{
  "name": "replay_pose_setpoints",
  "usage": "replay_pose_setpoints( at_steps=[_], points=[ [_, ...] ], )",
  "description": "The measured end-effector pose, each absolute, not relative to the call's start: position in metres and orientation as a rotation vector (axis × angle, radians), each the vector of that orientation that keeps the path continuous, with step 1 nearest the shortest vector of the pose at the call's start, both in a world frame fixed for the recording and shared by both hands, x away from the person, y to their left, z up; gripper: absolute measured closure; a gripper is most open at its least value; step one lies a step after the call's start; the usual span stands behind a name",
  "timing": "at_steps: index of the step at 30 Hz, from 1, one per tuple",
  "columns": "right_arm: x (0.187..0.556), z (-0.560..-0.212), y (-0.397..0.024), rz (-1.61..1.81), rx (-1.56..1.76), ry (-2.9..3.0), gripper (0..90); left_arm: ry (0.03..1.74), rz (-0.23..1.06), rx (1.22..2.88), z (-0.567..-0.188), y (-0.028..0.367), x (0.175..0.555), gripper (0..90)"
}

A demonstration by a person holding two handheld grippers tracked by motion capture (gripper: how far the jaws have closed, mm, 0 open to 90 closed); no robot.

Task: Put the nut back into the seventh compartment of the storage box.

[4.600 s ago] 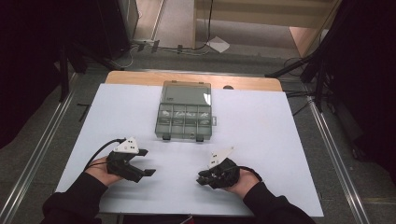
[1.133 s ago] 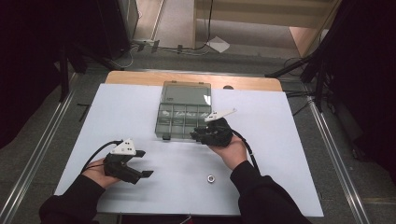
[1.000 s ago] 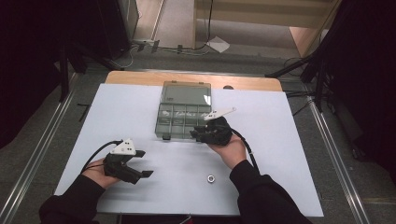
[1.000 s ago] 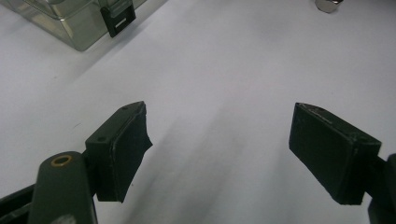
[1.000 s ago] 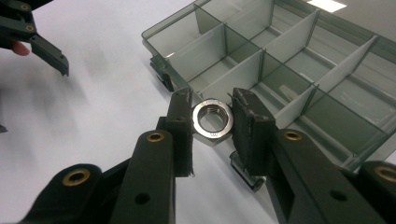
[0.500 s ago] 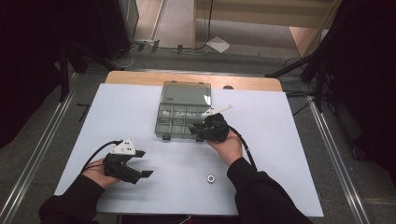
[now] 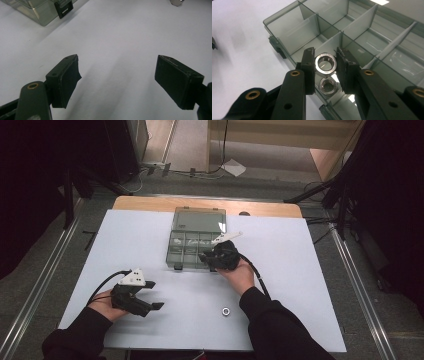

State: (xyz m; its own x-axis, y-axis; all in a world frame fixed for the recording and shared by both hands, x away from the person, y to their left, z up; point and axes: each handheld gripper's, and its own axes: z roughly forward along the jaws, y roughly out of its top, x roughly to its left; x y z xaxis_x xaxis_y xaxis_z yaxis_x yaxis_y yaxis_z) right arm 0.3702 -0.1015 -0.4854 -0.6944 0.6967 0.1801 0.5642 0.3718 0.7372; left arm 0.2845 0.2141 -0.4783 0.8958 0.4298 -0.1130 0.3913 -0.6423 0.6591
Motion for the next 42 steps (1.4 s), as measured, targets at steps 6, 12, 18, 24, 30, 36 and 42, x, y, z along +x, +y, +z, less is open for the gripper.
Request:
replay_pose_setpoints(
  at_steps=[6, 12, 18, 24, 30, 36, 42],
  points=[
    [0.37, -0.488, -0.099, 1.211, 1.137, 2.466, 70.4, 0.58, 0.073, 2.315, -0.48, 0.214, 0.283, 19.7],
    [0.369, -0.486, -0.1, 1.233, 1.146, 2.458, 63.4, 0.58, 0.07, 2.32, -0.479, 0.214, 0.284, 19.7],
    [0.366, -0.481, -0.104, 1.273, 1.119, 2.488, 53.9, 0.586, 0.072, 2.339, -0.478, 0.215, 0.284, 19.7],
    [0.36, -0.471, -0.111, 1.351, 1.078, 2.496, 42.8, 0.58, 0.071, 2.319, -0.478, 0.215, 0.283, 19.7],
    [0.349, -0.465, -0.114, 1.382, 1.033, 2.531, 40.6, 0.58, 0.072, 2.315, -0.478, 0.215, 0.284, 19.7],
    [0.337, -0.459, -0.119, 1.418, 0.962, 2.514, 37.4, 0.583, 0.071, 2.307, -0.477, 0.215, 0.283, 19.7],
    [0.328, -0.455, -0.124, 1.43, 0.917, 2.523, 35.3, 0.583, 0.075, 2.308, -0.477, 0.216, 0.283, 19.7]
  ],
)
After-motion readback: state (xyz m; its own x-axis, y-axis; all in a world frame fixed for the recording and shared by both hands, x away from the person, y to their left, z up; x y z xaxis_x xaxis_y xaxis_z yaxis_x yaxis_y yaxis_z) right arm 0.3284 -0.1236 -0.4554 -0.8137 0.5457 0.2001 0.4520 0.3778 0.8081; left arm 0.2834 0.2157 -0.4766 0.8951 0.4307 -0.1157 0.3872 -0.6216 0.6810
